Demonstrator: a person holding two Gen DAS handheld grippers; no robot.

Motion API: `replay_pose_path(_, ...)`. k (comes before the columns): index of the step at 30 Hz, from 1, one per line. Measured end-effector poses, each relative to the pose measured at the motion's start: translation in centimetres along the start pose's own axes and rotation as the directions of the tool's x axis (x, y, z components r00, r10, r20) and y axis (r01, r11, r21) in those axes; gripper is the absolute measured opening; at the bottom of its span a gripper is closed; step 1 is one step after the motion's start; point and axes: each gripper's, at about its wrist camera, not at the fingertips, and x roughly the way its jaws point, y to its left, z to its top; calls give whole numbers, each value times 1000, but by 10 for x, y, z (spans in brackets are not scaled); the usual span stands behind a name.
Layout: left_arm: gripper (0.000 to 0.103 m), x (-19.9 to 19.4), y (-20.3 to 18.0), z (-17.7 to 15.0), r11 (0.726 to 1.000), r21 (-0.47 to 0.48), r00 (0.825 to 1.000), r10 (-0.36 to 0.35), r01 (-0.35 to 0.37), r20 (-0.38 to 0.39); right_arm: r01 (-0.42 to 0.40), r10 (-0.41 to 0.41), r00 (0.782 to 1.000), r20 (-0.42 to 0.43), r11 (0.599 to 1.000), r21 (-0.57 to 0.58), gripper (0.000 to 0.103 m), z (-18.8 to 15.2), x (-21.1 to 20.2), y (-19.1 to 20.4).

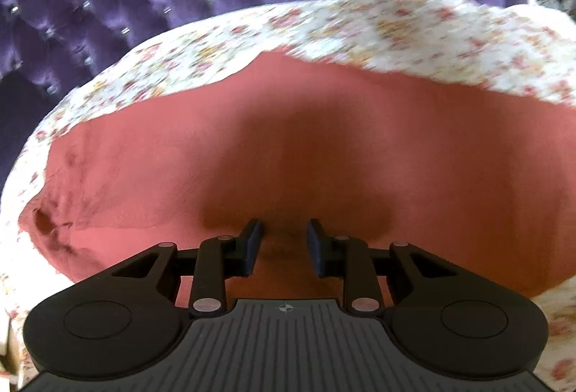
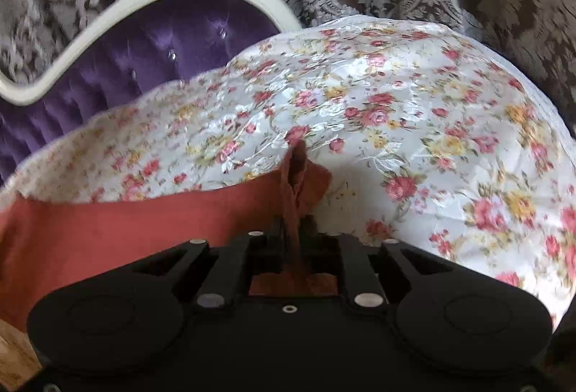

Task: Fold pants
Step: 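Grasp the trouser leg end with the right gripper and lift it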

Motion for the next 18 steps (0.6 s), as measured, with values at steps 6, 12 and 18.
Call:
replay_pose_path(6, 27, -17, -55, 19, 987, 58, 988, -149, 147, 27, -54, 55, 998, -15, 994, 95, 48, -20, -16, -24)
replay_pose_path(12, 27, -19, -114, 23, 960, 132, 967, -252, 247, 23, -173, 179, 984, -10, 966, 193, 48, -36, -28, -44)
replay_pose_path(18, 27, -18, -147, 28, 946, 157, 956, -291, 285, 17, -310, 326, 945, -16, 913, 265, 42, -34, -13, -54)
